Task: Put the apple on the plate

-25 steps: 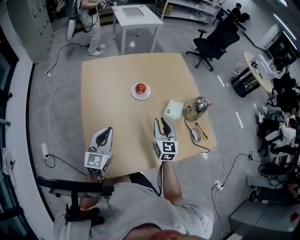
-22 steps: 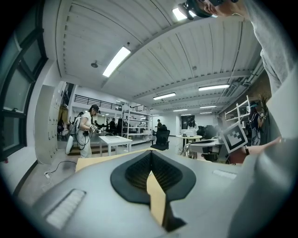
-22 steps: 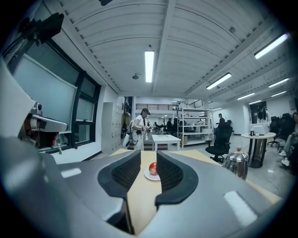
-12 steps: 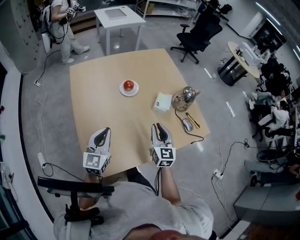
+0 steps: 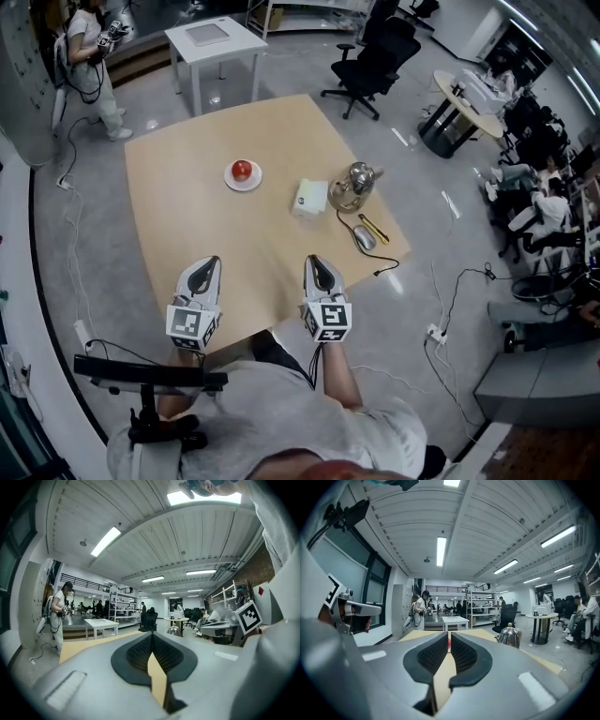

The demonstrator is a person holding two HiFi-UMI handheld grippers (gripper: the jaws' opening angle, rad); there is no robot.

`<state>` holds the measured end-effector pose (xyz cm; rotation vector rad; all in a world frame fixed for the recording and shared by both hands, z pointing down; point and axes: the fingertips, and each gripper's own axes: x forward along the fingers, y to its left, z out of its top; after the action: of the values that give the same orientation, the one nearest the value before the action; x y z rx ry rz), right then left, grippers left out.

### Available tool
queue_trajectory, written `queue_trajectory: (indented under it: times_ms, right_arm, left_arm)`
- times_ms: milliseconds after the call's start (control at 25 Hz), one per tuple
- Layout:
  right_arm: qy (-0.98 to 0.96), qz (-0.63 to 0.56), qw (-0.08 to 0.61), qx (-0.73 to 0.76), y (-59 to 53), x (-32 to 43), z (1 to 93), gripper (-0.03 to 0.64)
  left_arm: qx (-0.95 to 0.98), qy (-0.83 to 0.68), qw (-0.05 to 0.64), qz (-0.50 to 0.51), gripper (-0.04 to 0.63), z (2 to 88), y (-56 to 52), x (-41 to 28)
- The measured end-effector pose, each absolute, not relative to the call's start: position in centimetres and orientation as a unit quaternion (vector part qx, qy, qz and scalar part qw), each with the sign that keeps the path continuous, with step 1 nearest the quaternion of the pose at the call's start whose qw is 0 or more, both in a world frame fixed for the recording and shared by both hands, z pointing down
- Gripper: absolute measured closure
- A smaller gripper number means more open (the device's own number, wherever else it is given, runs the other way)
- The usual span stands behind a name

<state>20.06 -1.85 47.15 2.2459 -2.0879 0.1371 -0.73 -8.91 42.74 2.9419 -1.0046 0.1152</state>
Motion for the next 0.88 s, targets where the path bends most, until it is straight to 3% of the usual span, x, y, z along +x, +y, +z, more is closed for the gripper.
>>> queue_trajectory:
  times_ms: [880]
  right_arm:
    - [-0.650, 0.051, 0.009, 0.758, 2.7, 19.5, 47.2, 0.611]
  left_arm:
    - [0.957, -0.289, 0.007, 0.033, 0.577, 43.1, -7.4, -0.1]
